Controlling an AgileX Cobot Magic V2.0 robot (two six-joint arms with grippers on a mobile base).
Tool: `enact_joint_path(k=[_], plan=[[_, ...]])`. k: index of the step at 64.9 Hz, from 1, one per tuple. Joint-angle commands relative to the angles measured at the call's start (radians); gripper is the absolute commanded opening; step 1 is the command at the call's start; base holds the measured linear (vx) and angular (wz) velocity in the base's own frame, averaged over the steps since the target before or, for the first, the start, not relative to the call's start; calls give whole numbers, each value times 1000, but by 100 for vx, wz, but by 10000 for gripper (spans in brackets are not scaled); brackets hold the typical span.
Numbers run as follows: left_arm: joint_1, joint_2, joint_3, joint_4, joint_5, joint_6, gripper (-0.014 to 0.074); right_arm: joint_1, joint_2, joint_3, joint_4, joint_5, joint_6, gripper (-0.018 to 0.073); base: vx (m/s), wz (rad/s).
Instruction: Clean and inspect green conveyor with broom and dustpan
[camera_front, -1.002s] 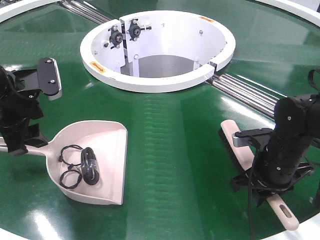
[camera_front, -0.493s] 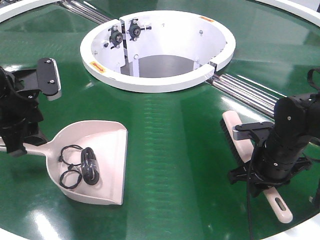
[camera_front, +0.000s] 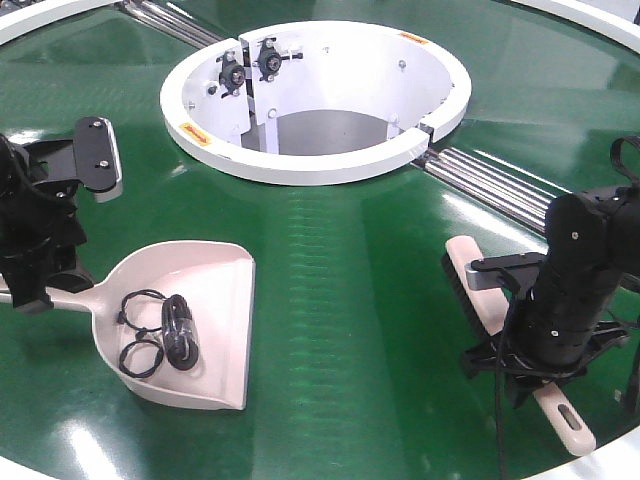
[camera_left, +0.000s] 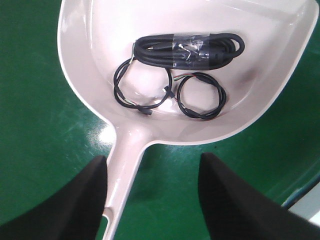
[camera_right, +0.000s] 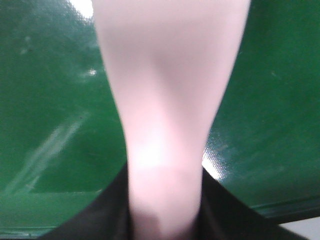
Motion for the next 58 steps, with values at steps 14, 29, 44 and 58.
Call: enact_joint_path(k=[14,29,44,58], plan=[[-7,-37,-28,-53,-16,-14,375,-6,-31,-58,-1,37,-32,330,0,0],[-7,-37,-28,-98,-12,-143,375,-6,-80,-59,-15,4,-30,545,0,0],[-7,-60,-28,-104,-3,-309,375,-6,-251,-57,-31,-51,-31,554,0,0],[-7,-149,-28,-128,-8,-394,375,-6,-498,-57,-30,-171,-36,554,0,0]])
